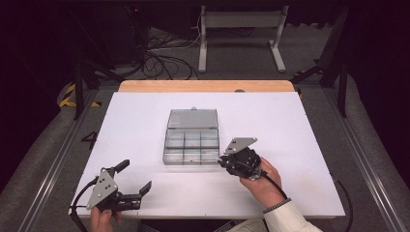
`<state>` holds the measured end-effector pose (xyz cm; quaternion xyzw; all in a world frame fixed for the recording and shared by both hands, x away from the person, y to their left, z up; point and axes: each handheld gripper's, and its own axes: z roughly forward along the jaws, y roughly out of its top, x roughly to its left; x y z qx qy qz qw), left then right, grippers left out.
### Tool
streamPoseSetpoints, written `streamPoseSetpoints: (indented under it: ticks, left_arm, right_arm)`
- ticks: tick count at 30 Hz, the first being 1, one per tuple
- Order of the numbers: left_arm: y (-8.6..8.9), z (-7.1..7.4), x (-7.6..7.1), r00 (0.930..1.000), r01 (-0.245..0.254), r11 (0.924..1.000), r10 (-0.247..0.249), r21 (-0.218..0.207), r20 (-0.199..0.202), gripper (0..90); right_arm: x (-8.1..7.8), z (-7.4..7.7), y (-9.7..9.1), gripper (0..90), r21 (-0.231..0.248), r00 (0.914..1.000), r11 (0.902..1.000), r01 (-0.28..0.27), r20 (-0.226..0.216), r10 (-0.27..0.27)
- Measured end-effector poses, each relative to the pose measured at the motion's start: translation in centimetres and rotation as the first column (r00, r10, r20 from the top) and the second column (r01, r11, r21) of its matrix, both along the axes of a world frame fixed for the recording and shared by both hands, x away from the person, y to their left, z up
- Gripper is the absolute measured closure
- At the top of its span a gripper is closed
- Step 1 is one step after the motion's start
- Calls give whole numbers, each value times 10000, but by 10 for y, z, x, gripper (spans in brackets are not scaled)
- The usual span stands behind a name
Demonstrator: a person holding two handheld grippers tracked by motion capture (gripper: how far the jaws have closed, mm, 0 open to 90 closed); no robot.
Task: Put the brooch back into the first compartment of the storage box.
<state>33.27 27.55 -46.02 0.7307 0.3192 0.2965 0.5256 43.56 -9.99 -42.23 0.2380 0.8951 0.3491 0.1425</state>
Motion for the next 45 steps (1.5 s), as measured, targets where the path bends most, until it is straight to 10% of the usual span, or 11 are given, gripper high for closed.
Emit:
streamPoseSetpoints:
  ticks: [45]
  left_arm:
    - [1, 1, 0, 10000, -5, 10000, 5, 31, 32, 39]
  right_arm:
    - [40, 35, 34, 802, -29, 9995, 9999, -143, -282, 142]
